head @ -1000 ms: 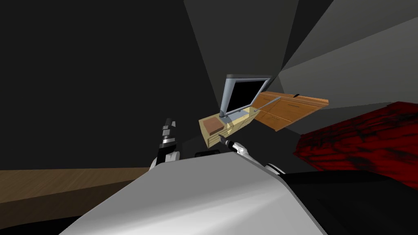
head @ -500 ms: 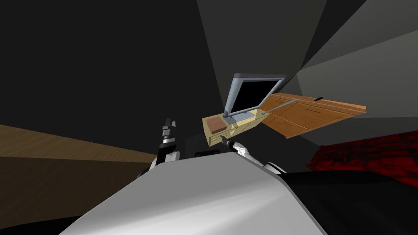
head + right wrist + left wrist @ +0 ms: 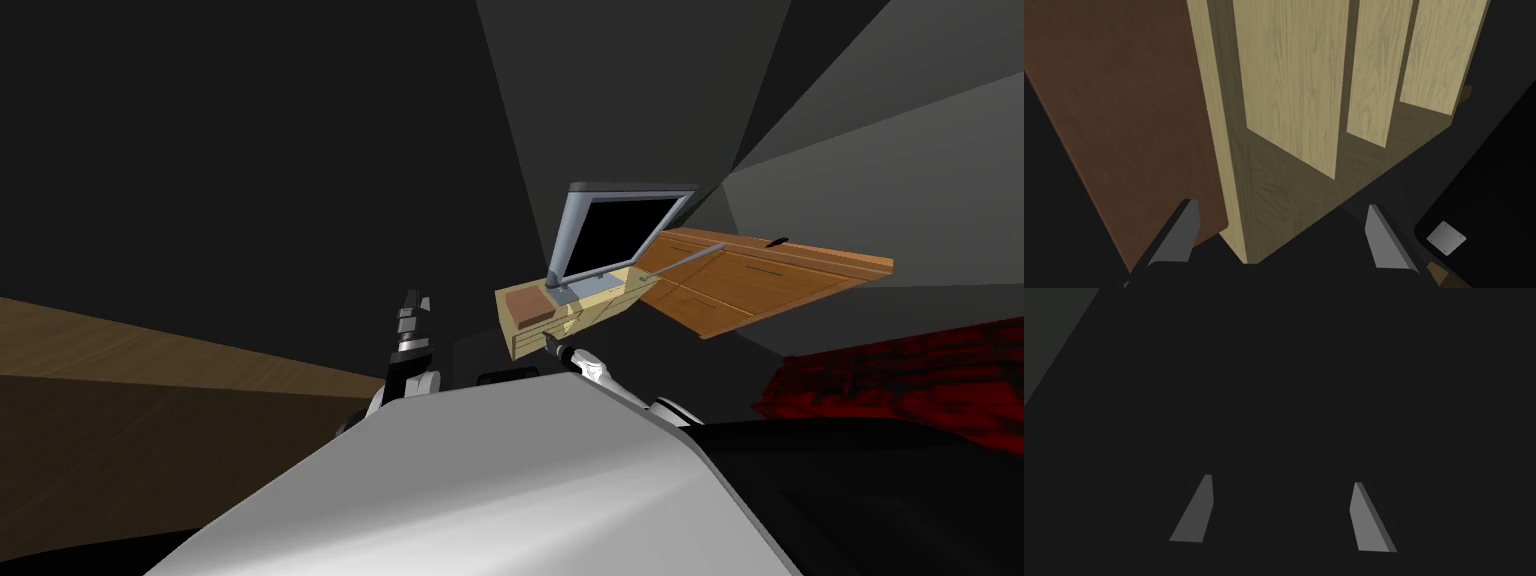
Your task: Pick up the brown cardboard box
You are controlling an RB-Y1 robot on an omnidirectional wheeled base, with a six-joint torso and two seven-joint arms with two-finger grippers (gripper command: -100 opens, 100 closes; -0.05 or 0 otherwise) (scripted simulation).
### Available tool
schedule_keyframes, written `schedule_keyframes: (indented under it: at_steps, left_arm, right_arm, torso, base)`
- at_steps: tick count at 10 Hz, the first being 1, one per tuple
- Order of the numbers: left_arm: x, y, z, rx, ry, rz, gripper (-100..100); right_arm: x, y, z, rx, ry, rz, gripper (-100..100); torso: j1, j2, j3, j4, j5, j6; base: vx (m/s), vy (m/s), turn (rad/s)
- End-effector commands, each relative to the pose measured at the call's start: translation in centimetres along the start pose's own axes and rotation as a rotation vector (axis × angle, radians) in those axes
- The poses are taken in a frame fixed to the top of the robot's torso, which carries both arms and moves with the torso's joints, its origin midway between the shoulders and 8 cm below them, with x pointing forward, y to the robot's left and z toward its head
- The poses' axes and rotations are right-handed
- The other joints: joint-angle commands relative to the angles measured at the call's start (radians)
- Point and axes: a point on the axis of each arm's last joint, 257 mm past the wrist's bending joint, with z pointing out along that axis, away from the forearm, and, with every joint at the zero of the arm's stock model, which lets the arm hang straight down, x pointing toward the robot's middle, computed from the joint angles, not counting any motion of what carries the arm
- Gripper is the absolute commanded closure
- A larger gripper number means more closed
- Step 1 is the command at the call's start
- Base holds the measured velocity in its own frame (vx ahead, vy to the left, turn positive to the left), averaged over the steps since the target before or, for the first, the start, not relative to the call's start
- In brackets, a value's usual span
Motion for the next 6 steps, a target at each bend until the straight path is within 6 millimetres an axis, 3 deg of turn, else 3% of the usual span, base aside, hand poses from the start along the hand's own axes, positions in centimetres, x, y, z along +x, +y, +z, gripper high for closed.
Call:
schedule_keyframes:
  at_steps: [1, 3, 6]
  left_arm:
    - [0.0, 0.0, 0.0, 0.000, 0.000, 0.000, 0]
    - [0.0, 0.0, 0.0, 0.000, 0.000, 0.000, 0]
    - [0.0, 0.0, 0.0, 0.000, 0.000, 0.000, 0]
  right_arm:
    - [2.4, 2.0, -0.6, -0.061, 0.054, -0.035, -100]
    - [3.4, 2.3, -0.7, -0.075, 0.093, -0.049, -100]
    - [4.9, 2.3, -0.9, -0.073, 0.155, 0.009, -100]
  torso:
    - [0.000, 0.000, 0.000, 0.000, 0.000, 0.000]
    - [-0.005, 0.009, 0.005, 0.002, -0.001, -0.001]
    - [0.000, 0.000, 0.000, 0.000, 0.000, 0.000]
  base:
    - [-0.105, -0.059, 0.398]
    - [-0.124, -0.056, 0.357]
    - [0.009, 0.011, -0.008]
